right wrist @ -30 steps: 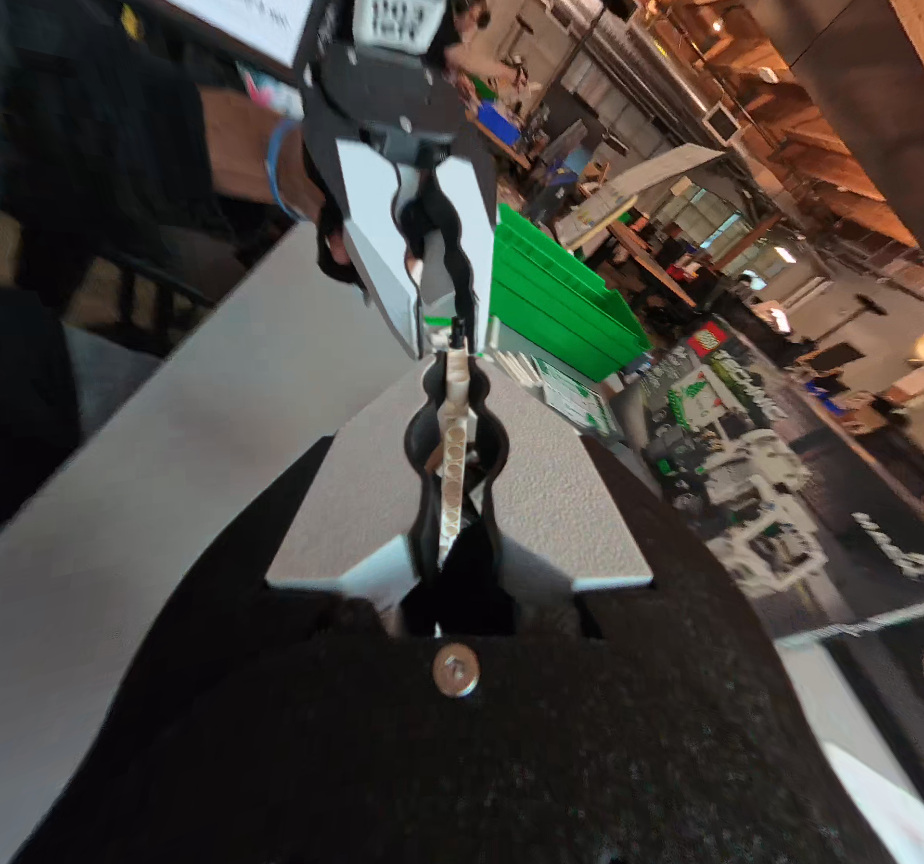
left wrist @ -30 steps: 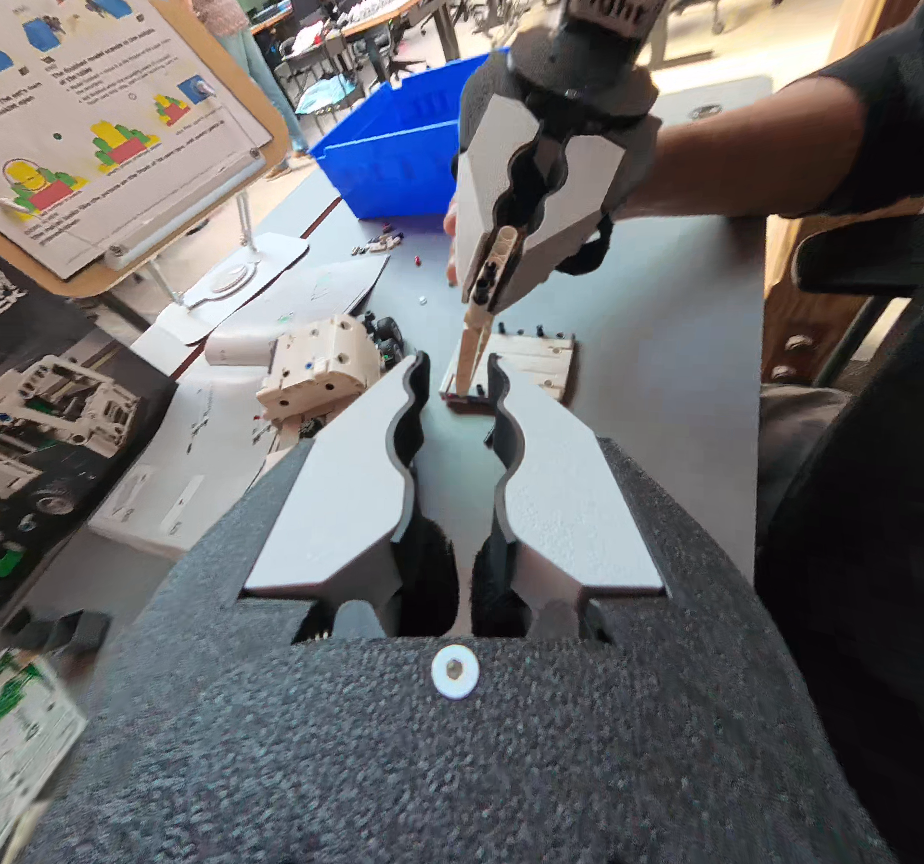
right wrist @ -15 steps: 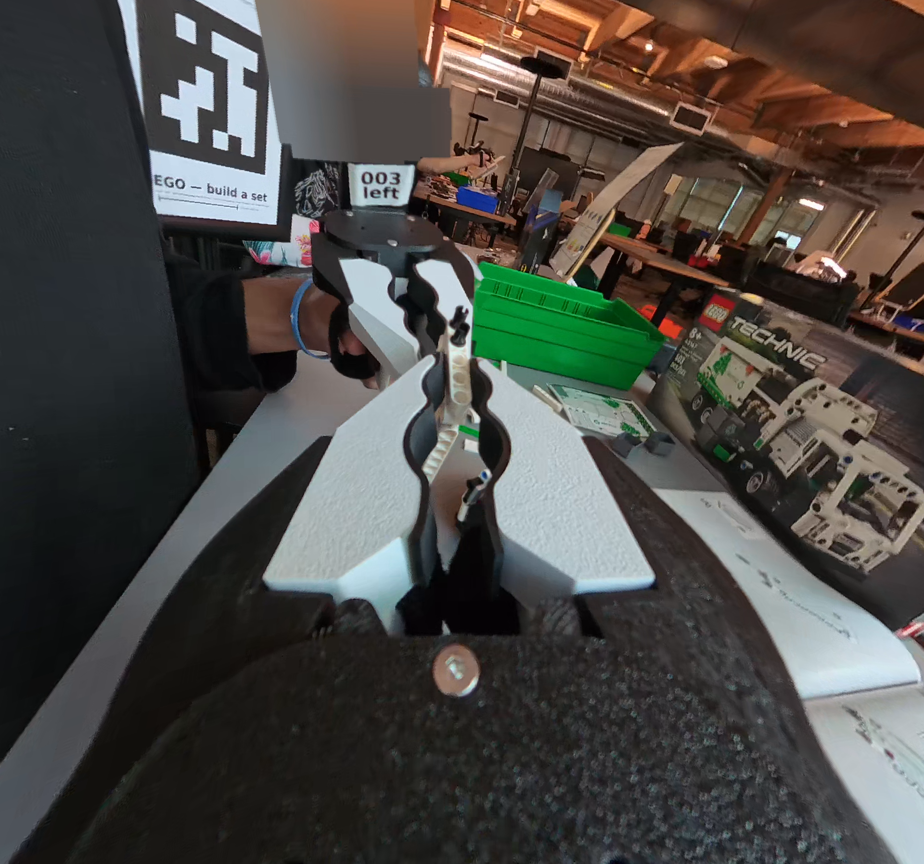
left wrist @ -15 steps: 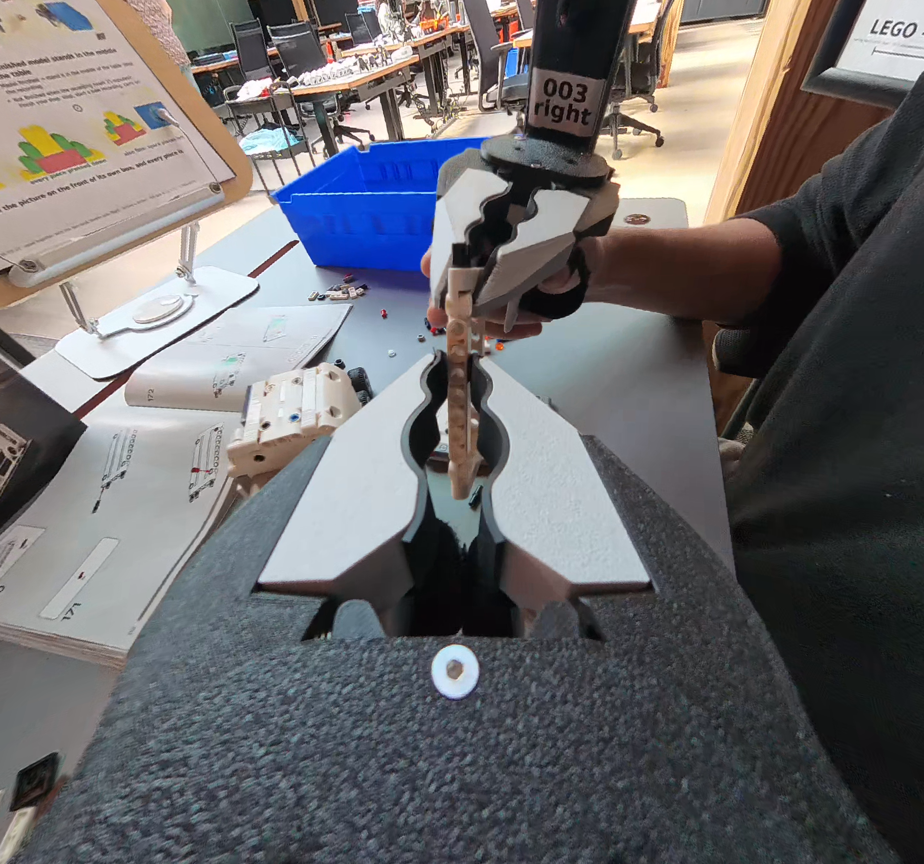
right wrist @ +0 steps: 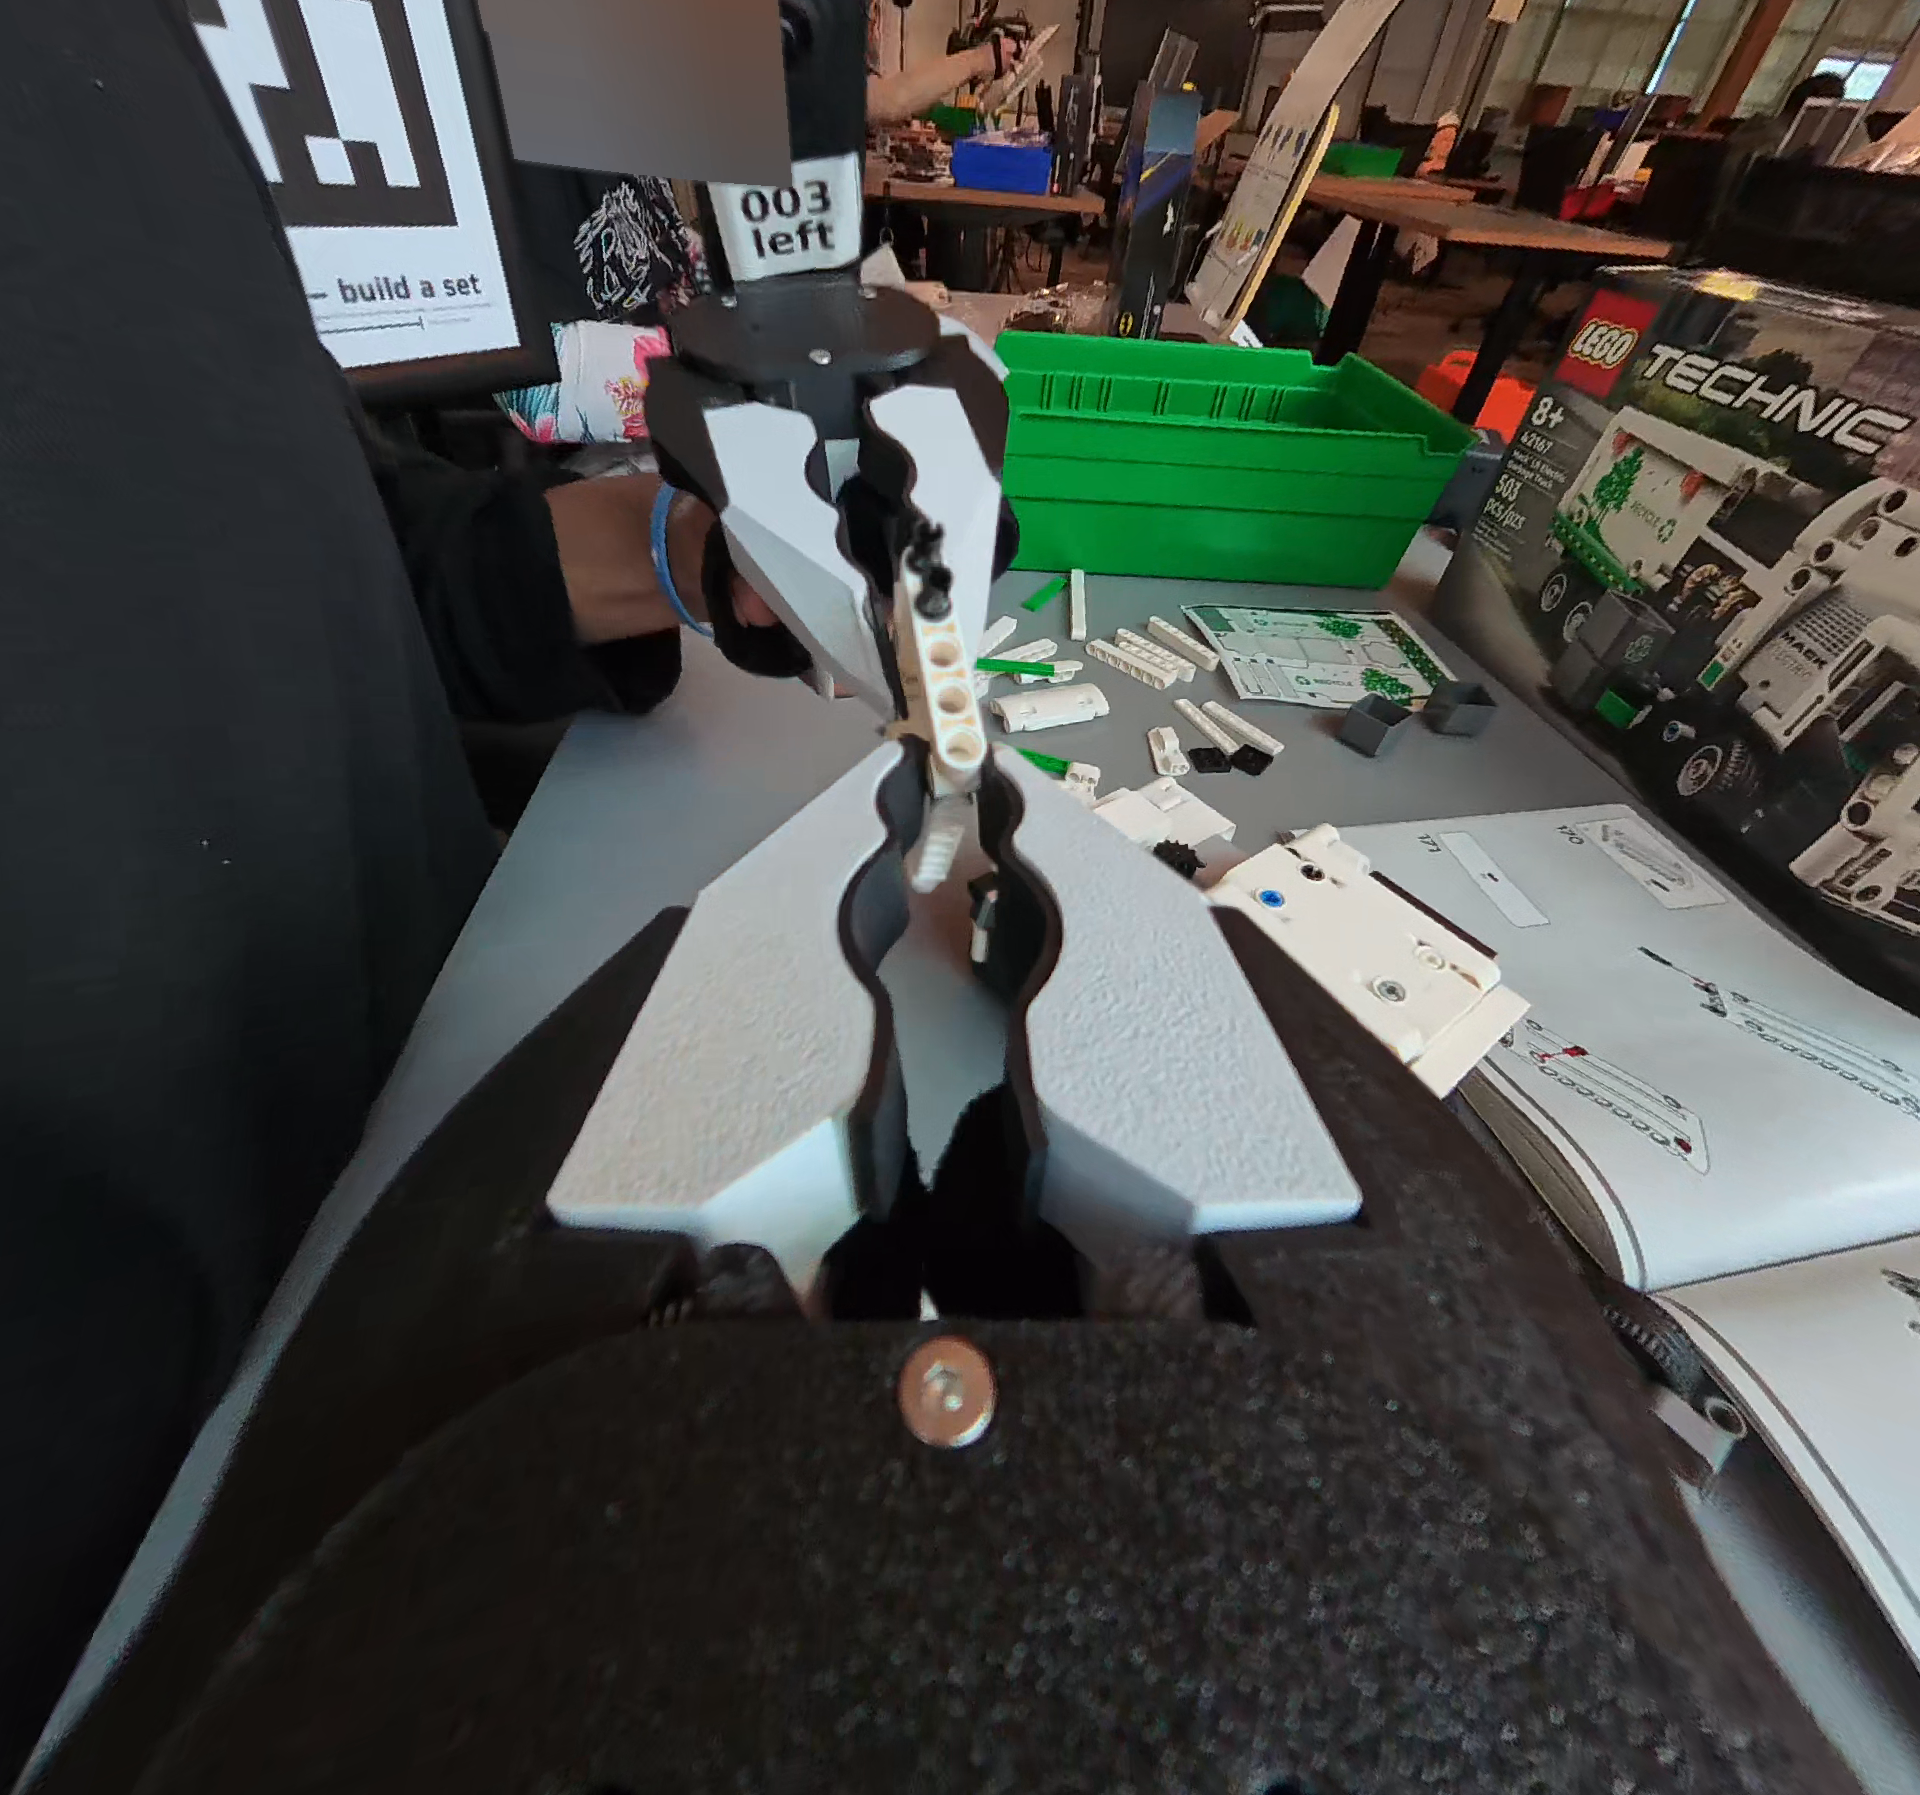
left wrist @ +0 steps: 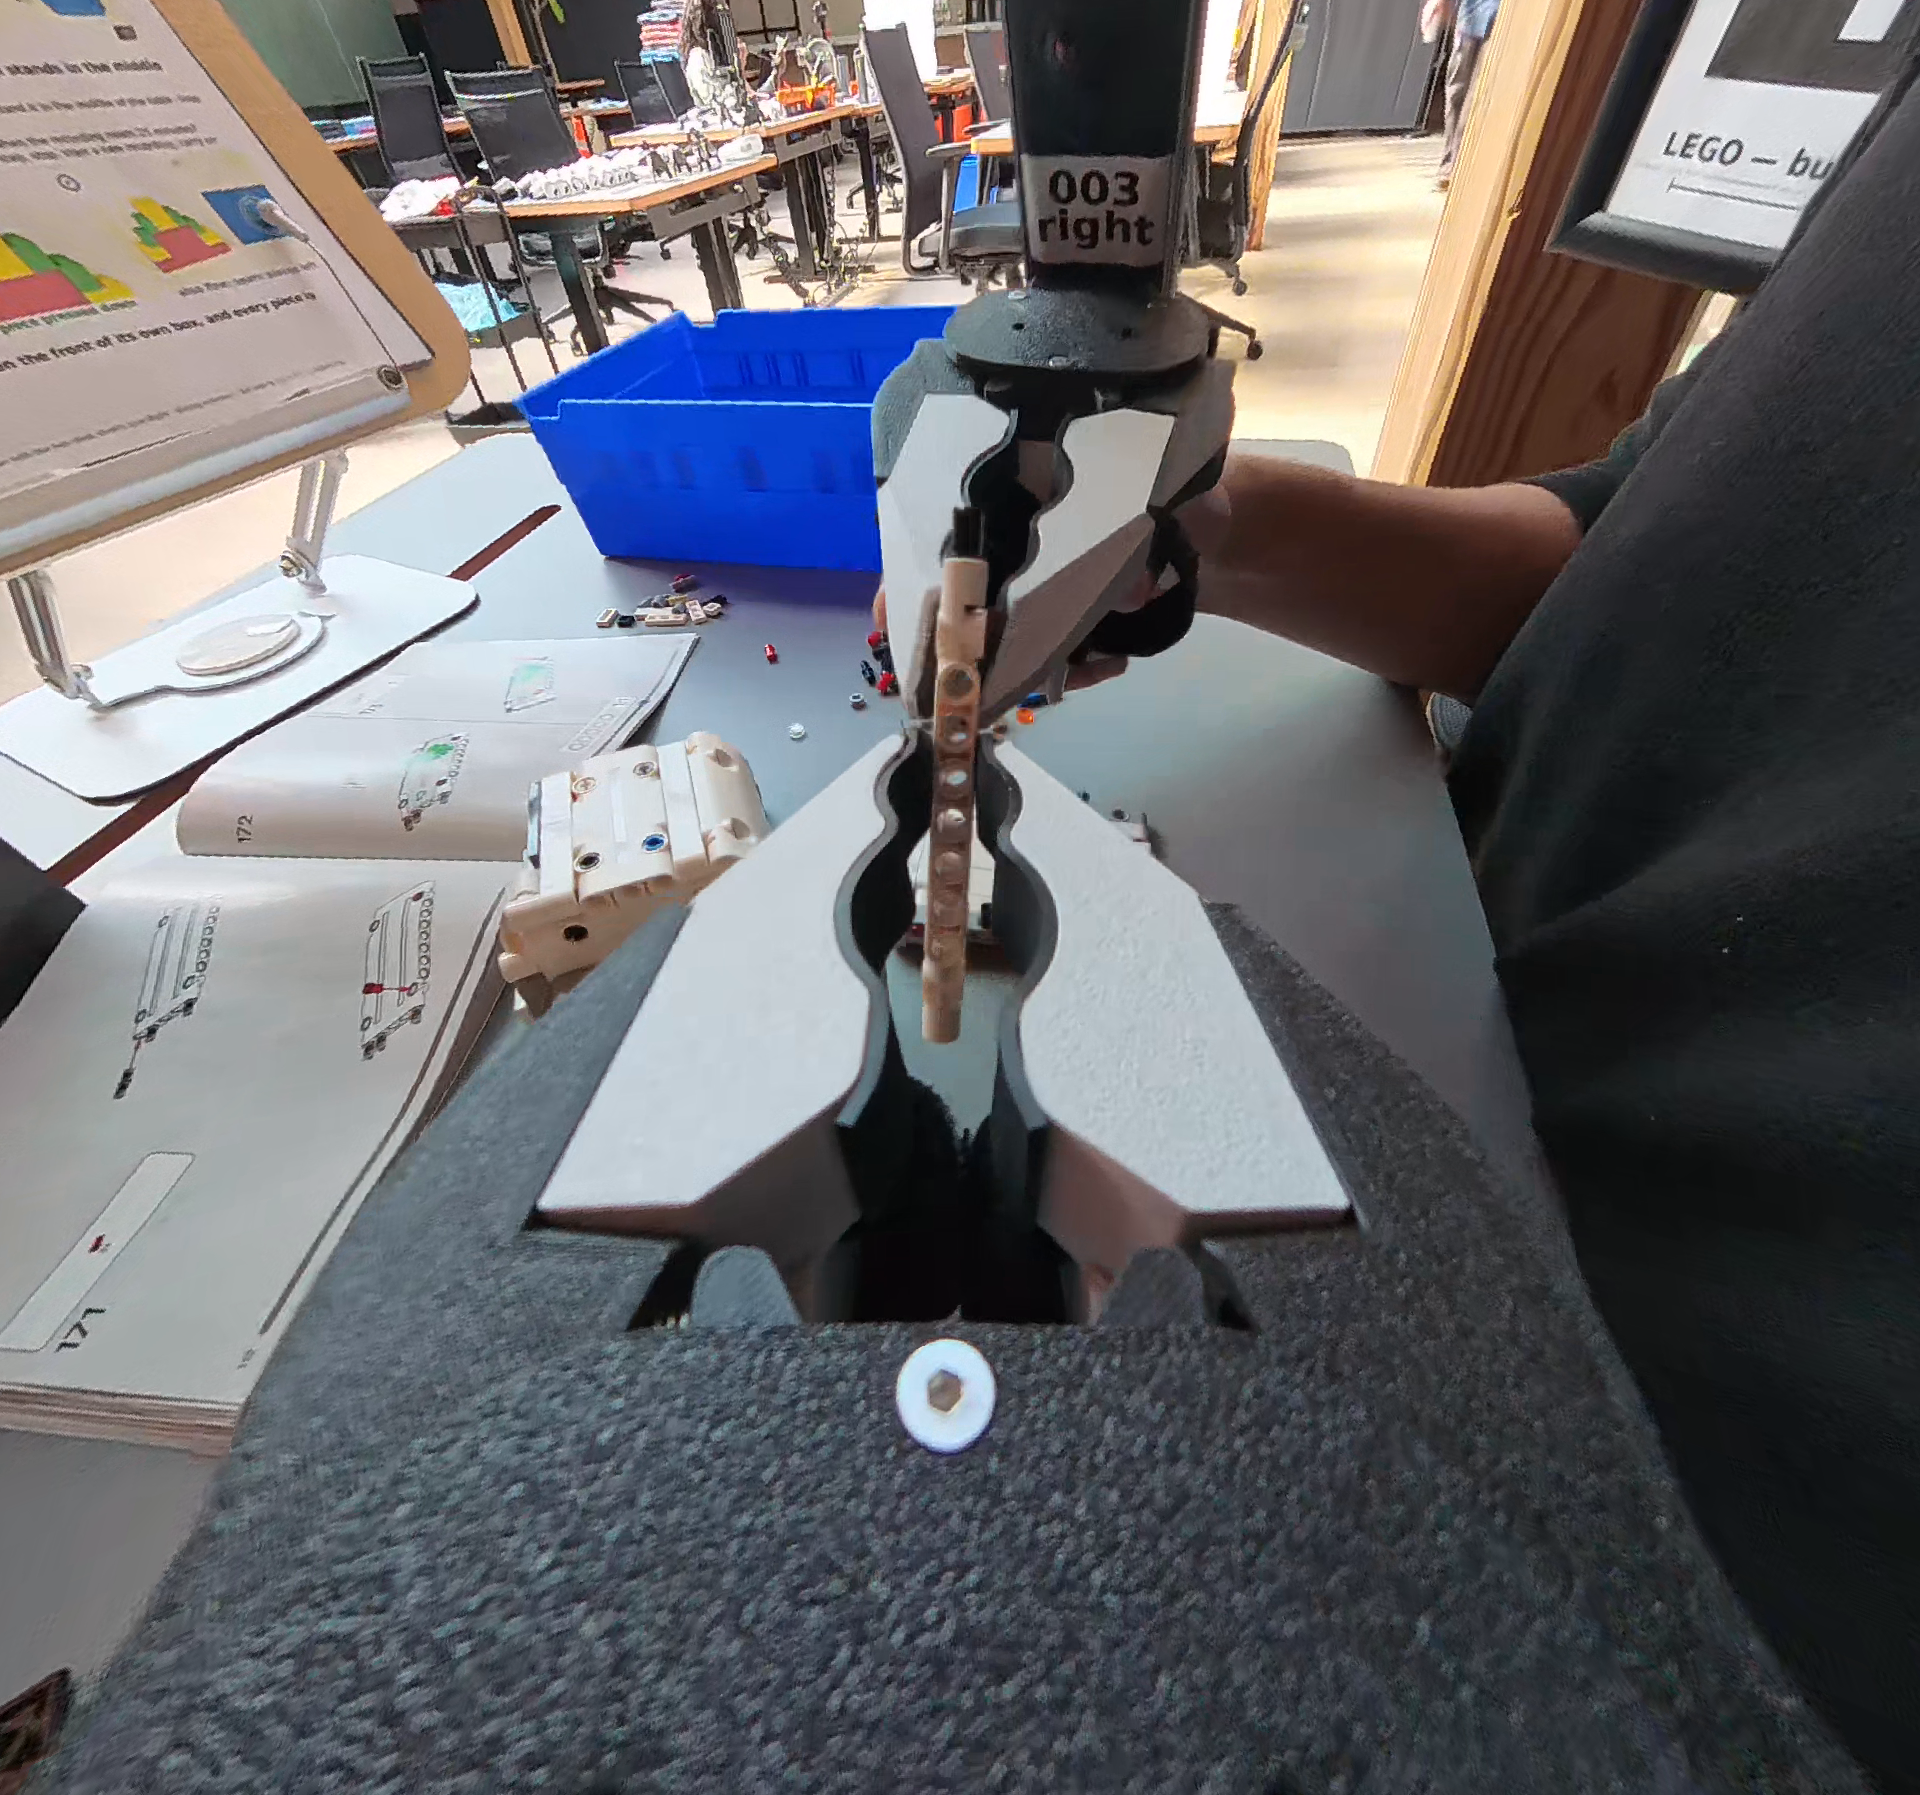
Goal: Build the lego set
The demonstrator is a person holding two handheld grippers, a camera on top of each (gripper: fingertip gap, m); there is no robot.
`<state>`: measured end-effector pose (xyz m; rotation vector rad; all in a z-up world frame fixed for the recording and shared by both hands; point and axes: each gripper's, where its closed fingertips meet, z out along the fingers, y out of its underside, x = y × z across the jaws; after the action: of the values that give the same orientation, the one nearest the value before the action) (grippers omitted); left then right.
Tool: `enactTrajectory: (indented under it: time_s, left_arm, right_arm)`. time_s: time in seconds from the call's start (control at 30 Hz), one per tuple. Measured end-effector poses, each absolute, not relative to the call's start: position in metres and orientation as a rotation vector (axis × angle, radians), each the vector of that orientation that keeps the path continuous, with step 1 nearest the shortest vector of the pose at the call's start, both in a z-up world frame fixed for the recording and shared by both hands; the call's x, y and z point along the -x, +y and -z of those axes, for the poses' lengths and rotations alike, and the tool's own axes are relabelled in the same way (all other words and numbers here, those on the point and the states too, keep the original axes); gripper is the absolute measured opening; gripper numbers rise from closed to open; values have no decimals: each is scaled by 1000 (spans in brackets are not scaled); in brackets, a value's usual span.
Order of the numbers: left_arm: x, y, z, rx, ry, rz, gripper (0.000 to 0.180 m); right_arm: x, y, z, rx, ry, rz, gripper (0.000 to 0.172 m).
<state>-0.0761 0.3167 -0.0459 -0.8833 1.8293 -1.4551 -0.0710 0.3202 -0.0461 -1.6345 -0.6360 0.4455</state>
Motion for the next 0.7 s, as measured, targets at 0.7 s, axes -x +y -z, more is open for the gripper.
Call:
enactTrajectory:
  time_s: [0.7]
  left_arm:
    - [69, 315, 27, 889, 1691, 1635, 7]
  right_arm:
    - [73, 315, 67, 1743, -676, -364, 15]
